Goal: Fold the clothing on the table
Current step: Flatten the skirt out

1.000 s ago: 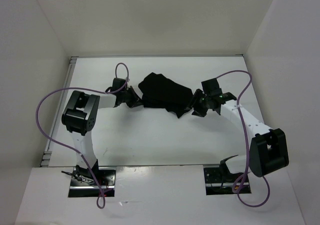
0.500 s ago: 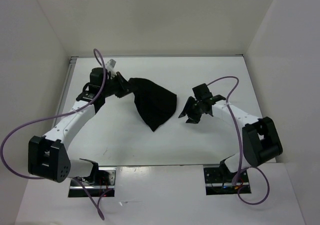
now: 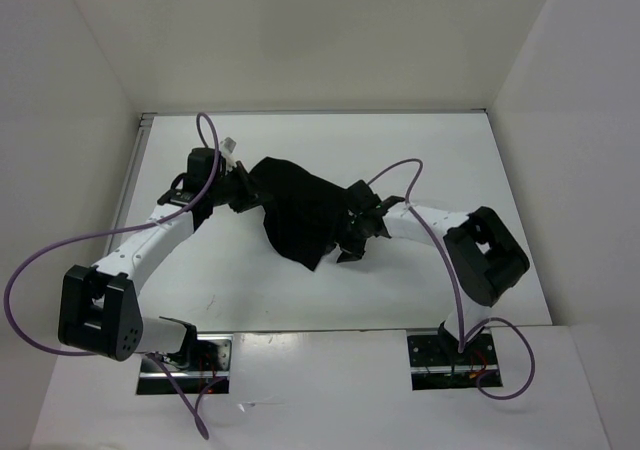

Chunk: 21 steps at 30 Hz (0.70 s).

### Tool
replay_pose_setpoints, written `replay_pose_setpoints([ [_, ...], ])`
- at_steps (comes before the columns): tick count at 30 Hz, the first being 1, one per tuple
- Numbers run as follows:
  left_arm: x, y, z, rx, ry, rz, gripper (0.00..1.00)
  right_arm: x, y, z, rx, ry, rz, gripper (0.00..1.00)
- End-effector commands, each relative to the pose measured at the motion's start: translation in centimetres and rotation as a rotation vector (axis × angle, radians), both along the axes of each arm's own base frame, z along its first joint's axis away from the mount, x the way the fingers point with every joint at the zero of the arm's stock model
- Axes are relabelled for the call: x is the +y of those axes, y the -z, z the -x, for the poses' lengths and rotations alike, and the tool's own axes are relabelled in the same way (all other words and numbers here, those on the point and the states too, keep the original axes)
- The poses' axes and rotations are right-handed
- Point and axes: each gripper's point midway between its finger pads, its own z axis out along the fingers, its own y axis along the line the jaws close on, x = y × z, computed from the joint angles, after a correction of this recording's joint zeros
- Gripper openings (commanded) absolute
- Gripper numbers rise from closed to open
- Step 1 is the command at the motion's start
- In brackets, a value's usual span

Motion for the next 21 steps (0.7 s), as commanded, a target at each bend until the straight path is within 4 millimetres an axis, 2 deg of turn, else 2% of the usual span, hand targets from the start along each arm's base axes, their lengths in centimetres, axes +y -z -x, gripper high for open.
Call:
replay_pose_setpoints([
  [1, -0.2, -0.7, -0.3, -0.035, 0.014, -0.003, 0.0, 2.6, -1.3, -1.6, -0.038, 0.02, -0.079, 0.53],
  [3, -0.1, -0.9, -0.1, -0.035, 0.014, -0.003, 0.0, 2.9, -0.5, -1.1, -0.017, 0.014, -0.08, 0.53],
  [10, 0.0, -0.8, -0.2, -0.041, 0.011, -0.014, 0.0, 4.2, -0.1, -1.4, -0.004, 0.04, -0.124, 0.51],
  [12, 0.1, -0.4, 0.0, -0.032, 0.012, -0.016, 0.0, 4.5, 0.3, -0.9, 0.017, 0.033, -0.123, 0.51],
  [13, 0.1, -0.4, 0.0, -0.032, 0.012, -0.016, 0.0, 4.7, 1.3, -0.3, 0.038, 0.022, -0.107, 0.49],
  [21, 0.4, -0.3, 0.0, -0.034, -0.003, -0.026, 0.0, 6.7, 1.7, 1.1, 0.078, -0.008, -0.105, 0.46],
])
